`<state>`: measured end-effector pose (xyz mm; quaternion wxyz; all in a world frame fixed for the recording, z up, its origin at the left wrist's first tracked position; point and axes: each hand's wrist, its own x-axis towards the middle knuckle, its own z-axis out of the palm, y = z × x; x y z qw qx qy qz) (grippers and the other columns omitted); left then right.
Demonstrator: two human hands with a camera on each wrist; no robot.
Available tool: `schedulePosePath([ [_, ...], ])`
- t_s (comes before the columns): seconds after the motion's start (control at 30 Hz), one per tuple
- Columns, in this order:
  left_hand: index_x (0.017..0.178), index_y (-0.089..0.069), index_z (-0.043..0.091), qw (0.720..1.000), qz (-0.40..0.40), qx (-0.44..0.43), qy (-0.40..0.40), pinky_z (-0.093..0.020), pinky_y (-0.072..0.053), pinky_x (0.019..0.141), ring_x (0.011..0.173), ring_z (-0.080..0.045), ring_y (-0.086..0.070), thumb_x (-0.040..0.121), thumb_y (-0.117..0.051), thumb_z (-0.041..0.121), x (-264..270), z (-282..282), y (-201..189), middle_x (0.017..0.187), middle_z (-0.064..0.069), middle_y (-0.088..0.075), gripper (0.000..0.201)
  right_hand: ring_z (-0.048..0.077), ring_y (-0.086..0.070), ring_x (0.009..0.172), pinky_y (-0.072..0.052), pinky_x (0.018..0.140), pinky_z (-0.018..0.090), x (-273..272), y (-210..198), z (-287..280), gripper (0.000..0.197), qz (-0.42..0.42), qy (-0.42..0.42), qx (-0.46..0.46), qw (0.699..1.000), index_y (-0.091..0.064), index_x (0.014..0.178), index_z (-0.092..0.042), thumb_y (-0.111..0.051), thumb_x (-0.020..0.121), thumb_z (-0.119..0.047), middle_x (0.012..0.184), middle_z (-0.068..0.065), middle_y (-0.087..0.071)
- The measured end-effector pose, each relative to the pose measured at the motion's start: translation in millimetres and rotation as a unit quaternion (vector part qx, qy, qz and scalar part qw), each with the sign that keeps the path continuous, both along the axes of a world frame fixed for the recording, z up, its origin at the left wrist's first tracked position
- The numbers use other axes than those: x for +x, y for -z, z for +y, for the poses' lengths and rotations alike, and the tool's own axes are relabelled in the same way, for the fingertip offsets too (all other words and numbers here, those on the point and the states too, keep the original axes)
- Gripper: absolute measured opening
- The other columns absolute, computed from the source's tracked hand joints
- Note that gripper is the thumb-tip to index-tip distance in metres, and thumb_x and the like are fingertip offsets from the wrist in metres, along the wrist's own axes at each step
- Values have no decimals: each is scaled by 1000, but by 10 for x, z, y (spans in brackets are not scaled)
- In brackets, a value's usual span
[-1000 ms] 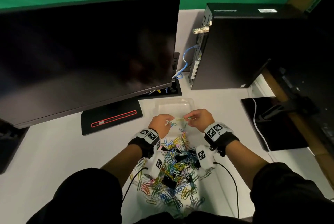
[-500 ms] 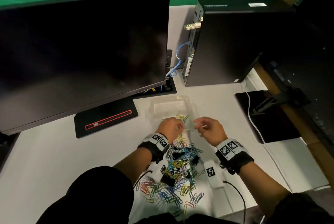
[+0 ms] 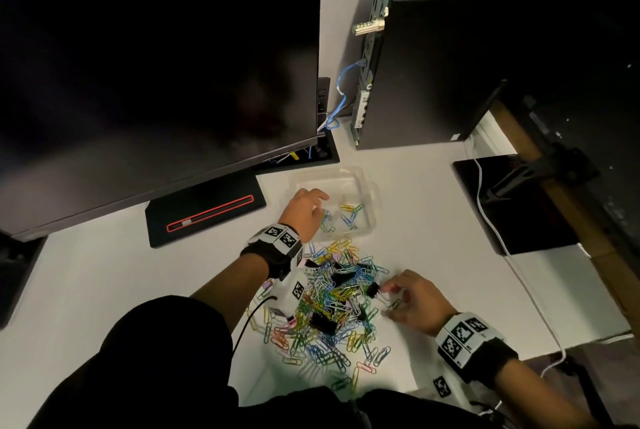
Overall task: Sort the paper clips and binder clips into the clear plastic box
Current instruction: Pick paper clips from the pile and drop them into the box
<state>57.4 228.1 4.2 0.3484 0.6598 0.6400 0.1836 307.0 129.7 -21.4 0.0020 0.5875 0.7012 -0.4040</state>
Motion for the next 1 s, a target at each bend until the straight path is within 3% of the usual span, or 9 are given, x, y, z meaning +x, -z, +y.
schedulePosePath([
  [0.07,122,-52,13,1000,10,8,15,-20,-37,92,99,-19,-52,92,-42,2,-40,-93,-19,117,-10,-46,34,9,-49,89,-38,79,18,-31,14,-63,52,1,-25,-13,1000,-58,113,-25,-80,66,-29,105,0,-49],
  [0.17,115,-56,16,996,27,13,88,-25,-44,89,84,-12,-48,89,-52,10,-103,-324,-110,103,-2,-50,27,12,-46,103,-37,88,19,-57,8,-133,74,-4,-67,-10,998,-47,125,-25,-81,61,-41,112,-4,-41],
  [0.23,105,-61,17,984,54,-29,165,-26,-48,78,75,-11,-50,87,-57,17,-152,-529,-144,95,1,-58,18,10,-44,102,-35,84,17,-64,-13,-171,81,-8,-84,7,996,-42,126,-25,-81,58,-46,114,-7,-38],
  [0.3,99,-61,18,967,75,-74,233,-22,-42,66,68,-7,-49,85,-62,24,-213,-750,-98,88,1,-62,15,9,-43,95,-34,74,18,-66,-34,-219,73,-7,-101,24,995,-42,116,-27,-80,57,-49,109,-9,-37],
  [0.4,97,-58,19,951,91,-89,283,-18,-37,65,75,-7,-46,79,-67,34,-294,-1057,24,90,4,-55,25,11,-43,93,-37,72,21,-77,-18,-322,68,-12,-142,25,989,-43,110,-26,-78,57,-51,106,-8,-38],
  [0.57,107,-48,16,943,92,-76,309,-24,-37,74,88,-9,-41,73,-71,43,-265,-1445,115,101,7,-40,49,14,-45,106,-45,89,27,-154,43,-478,84,-13,-168,15,986,-38,129,-25,-79,59,-44,124,-4,-34],
  [0.7,128,-36,17,901,159,-60,399,-33,-45,79,101,-20,-47,77,-65,50,-153,-1595,195,122,-4,-38,67,16,-45,106,-44,90,29,-264,91,-451,76,22,-122,14,992,-44,125,-21,-81,61,-36,118,-1,-35],
  [0.77,136,-30,19,883,186,-47,427,-35,-44,81,105,-24,-45,81,-62,48,-81,-1610,225,123,-8,-37,70,17,-44,101,-42,86,28,-306,132,-414,68,35,-100,20,994,-49,120,-17,-82,62,-32,110,-2,-35],
  [1.0,136,-23,31,877,242,2,416,-44,-47,89,117,-28,-37,78,-55,61,97,-1662,329,133,-8,-34,73,17,-46,84,-38,73,25,-366,194,-401,33,63,-60,60,994,-67,92,-12,-81,65,-25,94,0,-45],
])
